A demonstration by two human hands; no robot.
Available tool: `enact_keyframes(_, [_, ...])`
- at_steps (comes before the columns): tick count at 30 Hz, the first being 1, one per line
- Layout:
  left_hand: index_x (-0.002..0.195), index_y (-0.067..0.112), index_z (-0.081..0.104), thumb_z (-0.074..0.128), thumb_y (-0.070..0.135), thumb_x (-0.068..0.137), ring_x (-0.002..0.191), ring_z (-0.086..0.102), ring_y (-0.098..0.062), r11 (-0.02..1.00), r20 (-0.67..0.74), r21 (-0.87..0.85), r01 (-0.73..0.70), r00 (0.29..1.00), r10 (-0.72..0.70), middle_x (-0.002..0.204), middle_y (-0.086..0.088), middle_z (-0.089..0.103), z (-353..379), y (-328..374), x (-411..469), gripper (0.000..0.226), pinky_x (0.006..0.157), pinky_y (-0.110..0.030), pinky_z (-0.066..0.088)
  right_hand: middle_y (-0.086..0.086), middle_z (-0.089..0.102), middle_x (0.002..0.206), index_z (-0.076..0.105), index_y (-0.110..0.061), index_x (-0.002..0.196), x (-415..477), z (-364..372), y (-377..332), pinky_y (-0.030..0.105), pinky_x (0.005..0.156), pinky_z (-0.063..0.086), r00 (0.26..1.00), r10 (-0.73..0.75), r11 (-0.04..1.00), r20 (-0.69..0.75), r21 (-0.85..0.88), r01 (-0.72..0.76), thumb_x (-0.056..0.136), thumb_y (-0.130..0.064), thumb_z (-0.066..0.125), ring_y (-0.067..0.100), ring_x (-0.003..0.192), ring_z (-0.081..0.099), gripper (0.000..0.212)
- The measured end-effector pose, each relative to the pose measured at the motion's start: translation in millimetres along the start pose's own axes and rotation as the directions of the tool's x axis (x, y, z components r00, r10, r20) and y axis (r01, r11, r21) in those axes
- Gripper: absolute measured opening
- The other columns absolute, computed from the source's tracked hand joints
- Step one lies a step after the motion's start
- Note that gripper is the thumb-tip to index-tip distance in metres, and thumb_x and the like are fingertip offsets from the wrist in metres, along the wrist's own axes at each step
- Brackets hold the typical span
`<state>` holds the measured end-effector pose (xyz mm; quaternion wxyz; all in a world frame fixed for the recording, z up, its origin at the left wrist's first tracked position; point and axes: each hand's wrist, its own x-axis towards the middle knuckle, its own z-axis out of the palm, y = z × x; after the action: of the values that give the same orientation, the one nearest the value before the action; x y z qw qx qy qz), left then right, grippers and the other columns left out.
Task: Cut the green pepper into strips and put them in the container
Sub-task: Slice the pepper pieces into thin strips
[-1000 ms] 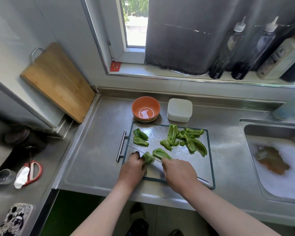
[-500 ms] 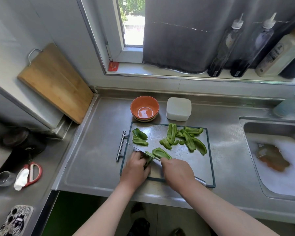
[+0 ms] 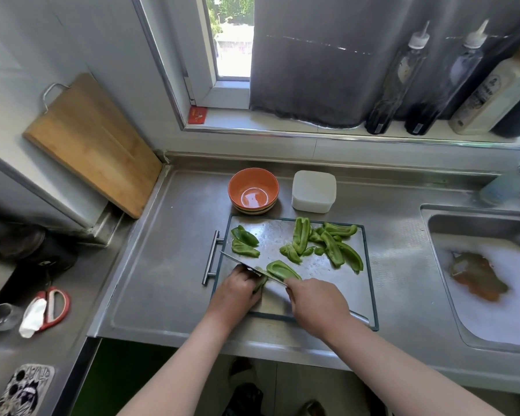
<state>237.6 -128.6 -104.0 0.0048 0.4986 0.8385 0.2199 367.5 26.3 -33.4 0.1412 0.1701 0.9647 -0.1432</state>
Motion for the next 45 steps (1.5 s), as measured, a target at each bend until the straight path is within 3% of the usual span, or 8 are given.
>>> enact_keyframes(3, [0.1,0.014,0.076,0.087,0.013,0.065,0.099,0.059,-0.021,1.0,0.003,-0.004,0.001,1.0,-0.001,0.095,-0.003,0.071,4,-3,-5,0.036,0.076,-0.032,0.058,0.003,0.047,0.073,0.04,-0.021,0.091,-3,3,-4,0.034,0.047,0.024,0.999,0.018,0.999,0.035,-0.029,-0.017,0.09,-0.004,0.043,0.033,0.066,0.048,0.017])
enact_keyframes(14, [0.09,0.012,0.078,0.094,0.009,0.05,0.089,0.066,-0.024,0.998,0.0,-0.033,0.047,0.999,-0.047,0.087,-0.002,0.072,5,-1,-9,0.043,0.068,-0.027,0.057,0.001,0.046,0.076,0.038,-0.022,0.095,-7,7,-8,0.035,0.058,0.036,1.0,-0.022,0.999,0.015,-0.025,0.023,0.09,0.0,0.043,0.031,0.068,0.047,0.023])
enact_keyframes(24, [0.083,0.012,0.076,0.073,0.014,0.074,0.088,0.057,-0.017,0.99,-0.026,-0.142,0.024,0.999,-0.028,0.083,0.003,0.068,7,-9,-5,0.01,0.07,-0.025,0.053,-0.002,0.036,0.067,0.041,-0.021,0.092,24,16,-7,0.035,0.053,0.029,0.995,0.028,0.999,0.1,0.023,-0.031,0.088,-0.004,0.045,0.03,0.069,0.046,0.018])
enact_keyframes(34, [0.086,0.014,0.077,0.073,0.009,0.076,0.085,0.053,-0.01,0.981,0.0,-0.196,0.002,1.0,-0.002,0.087,0.007,0.07,9,-26,-15,0.012,0.077,-0.011,0.046,-0.001,0.05,0.076,0.044,-0.021,0.09,51,19,-17,0.035,0.055,0.036,0.988,0.061,0.987,0.139,0.139,-0.08,0.092,-0.011,0.045,0.029,0.074,0.055,0.011])
enact_keyframes(37, [0.089,0.015,0.076,0.075,0.011,0.074,0.092,0.052,-0.007,0.98,0.018,-0.194,0.045,0.999,-0.043,0.091,0.007,0.068,4,-32,-16,0.016,0.084,-0.013,0.046,0.006,0.065,0.092,0.056,-0.022,0.097,44,13,-8,0.036,0.061,0.04,0.99,0.068,0.975,0.124,0.204,-0.092,0.1,-0.025,0.043,0.028,0.078,0.056,0.013])
enact_keyframes(39, [0.095,0.017,0.073,0.077,0.018,0.078,0.097,0.053,-0.005,0.977,0.068,-0.186,0.103,0.993,-0.091,0.098,0.008,0.066,1,-33,-16,0.018,0.085,-0.025,0.052,0.004,0.067,0.091,0.061,-0.025,0.098,36,5,3,0.037,0.064,0.045,0.989,0.101,0.954,0.109,0.273,-0.127,0.103,-0.035,0.042,0.025,0.077,0.057,0.022])
enact_keyframes(41, [0.1,0.017,0.07,0.078,0.028,0.081,0.1,0.053,-0.004,0.968,0.112,-0.186,0.171,0.982,-0.152,0.103,0.01,0.063,-3,-33,-13,0.023,0.087,-0.022,0.05,0.001,0.067,0.084,0.06,-0.025,0.091,31,-6,13,0.036,0.063,0.045,0.988,0.139,0.933,0.073,0.325,-0.155,0.103,-0.038,0.043,0.024,0.075,0.059,0.024])
enact_keyframes(45, [0.093,0.025,0.052,0.076,0.044,0.08,0.085,0.048,-0.001,0.941,0.192,-0.186,0.282,0.95,-0.246,0.096,0.015,0.049,-14,-29,-1,0.033,0.072,-0.018,0.042,-0.001,0.065,0.08,0.057,-0.027,0.086,36,-25,28,0.034,0.056,0.036,0.978,0.21,0.902,-0.001,0.385,-0.194,0.103,-0.036,0.044,0.024,0.074,0.058,0.023])
